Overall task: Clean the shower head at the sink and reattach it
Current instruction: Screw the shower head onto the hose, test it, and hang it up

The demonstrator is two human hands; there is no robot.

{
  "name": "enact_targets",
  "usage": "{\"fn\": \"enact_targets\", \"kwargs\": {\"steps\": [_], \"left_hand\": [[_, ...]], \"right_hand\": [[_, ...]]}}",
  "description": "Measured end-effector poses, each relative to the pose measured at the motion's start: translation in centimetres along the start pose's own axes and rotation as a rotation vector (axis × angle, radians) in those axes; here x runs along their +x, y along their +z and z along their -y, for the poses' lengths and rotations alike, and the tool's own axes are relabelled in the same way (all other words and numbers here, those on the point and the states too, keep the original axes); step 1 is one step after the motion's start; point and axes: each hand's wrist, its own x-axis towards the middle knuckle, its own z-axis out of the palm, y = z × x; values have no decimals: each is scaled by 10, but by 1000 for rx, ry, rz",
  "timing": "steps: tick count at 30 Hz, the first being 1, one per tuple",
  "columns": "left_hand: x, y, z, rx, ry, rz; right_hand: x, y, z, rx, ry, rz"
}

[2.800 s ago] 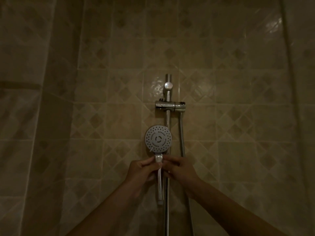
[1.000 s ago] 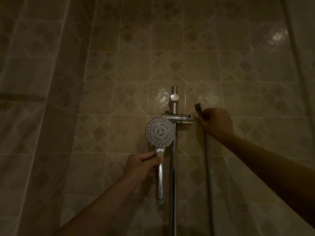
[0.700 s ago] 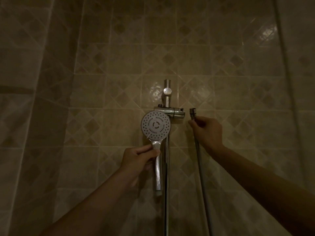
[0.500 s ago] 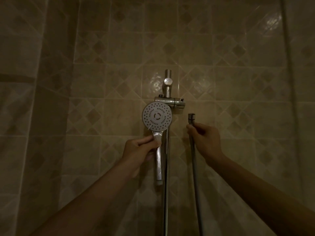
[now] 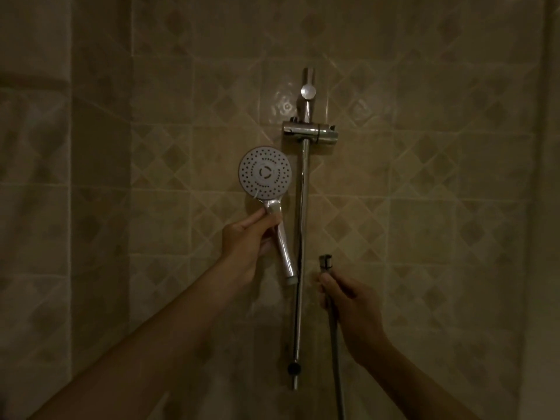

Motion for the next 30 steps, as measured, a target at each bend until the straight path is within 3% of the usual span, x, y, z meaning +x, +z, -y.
{"fn": "enact_targets", "kwargs": {"steps": [8, 26, 30], "left_hand": [[-16, -1, 20, -103, -38, -8], [-36, 11, 41, -116, 12, 29], [-40, 9, 46, -63, 36, 79]], "right_hand": [[-45, 15, -27, -57, 132, 8], [-60, 4, -13, -132, 44, -164], [-67, 3, -16, -126, 52, -78]]}}
